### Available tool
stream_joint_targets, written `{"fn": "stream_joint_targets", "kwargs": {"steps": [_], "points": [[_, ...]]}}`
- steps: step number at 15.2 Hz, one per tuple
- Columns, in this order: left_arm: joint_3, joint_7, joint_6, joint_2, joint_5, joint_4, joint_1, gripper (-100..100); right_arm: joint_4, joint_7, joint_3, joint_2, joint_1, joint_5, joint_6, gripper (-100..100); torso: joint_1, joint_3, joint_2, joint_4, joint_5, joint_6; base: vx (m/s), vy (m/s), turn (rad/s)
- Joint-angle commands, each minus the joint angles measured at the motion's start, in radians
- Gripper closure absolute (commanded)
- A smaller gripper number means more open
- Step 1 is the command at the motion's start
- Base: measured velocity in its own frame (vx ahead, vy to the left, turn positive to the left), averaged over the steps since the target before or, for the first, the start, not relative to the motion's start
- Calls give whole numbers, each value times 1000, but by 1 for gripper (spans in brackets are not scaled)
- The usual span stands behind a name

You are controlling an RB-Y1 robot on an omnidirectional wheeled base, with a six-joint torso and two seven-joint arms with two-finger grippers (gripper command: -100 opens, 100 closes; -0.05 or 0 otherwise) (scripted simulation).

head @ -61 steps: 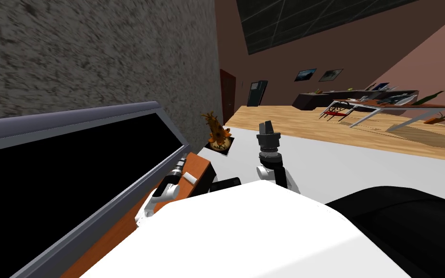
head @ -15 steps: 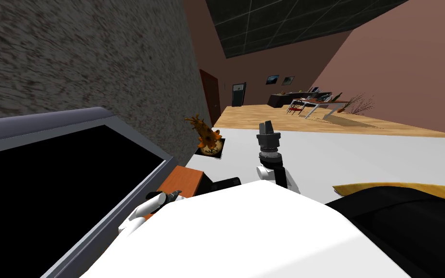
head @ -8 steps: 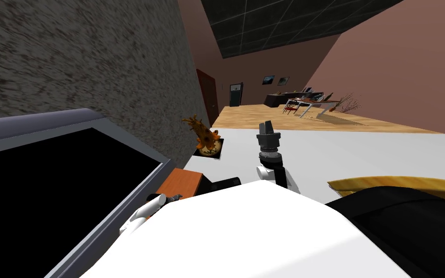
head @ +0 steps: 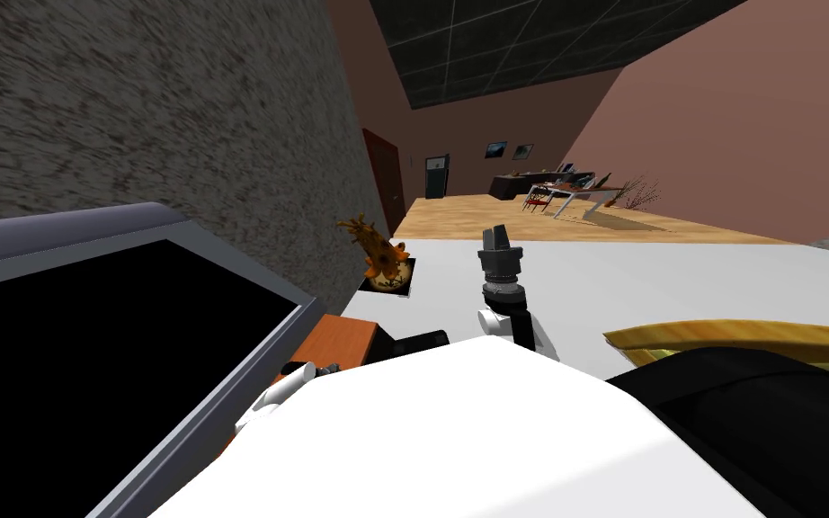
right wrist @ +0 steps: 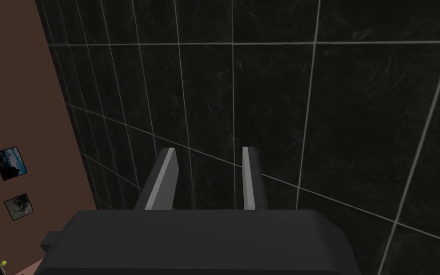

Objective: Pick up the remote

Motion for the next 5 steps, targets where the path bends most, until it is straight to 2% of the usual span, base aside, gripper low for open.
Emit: {"fn": "stream_joint_targets", "kwargs": {"steps": [1, 2, 4, 5], "points": [[0, 0, 0, 0, 0, 0, 0, 100, 0, 0, 0, 0, 0, 0, 0, 0, 0, 0, 0, 0, 0, 0, 0, 0, 0], [10, -14, 30, 30, 22, -29, 8, 100, 0, 0, 0, 0, 0, 0, 0, 0, 0, 0, 0, 0, 0, 0, 16, -16, 71], [17, -24, 50, 51, 38, -46, 12, 100, 0, 0, 0, 0, 0, 0, 0, 0, -2, -1, -2, 0, -1, -1, 31, -34, 105], [10, -17, 32, 34, 25, -26, 3, 100, 0, 0, 0, 0, 0, 0, 0, 0, -2, -1, -2, 0, -1, -1, 18, -18, 43]]}}
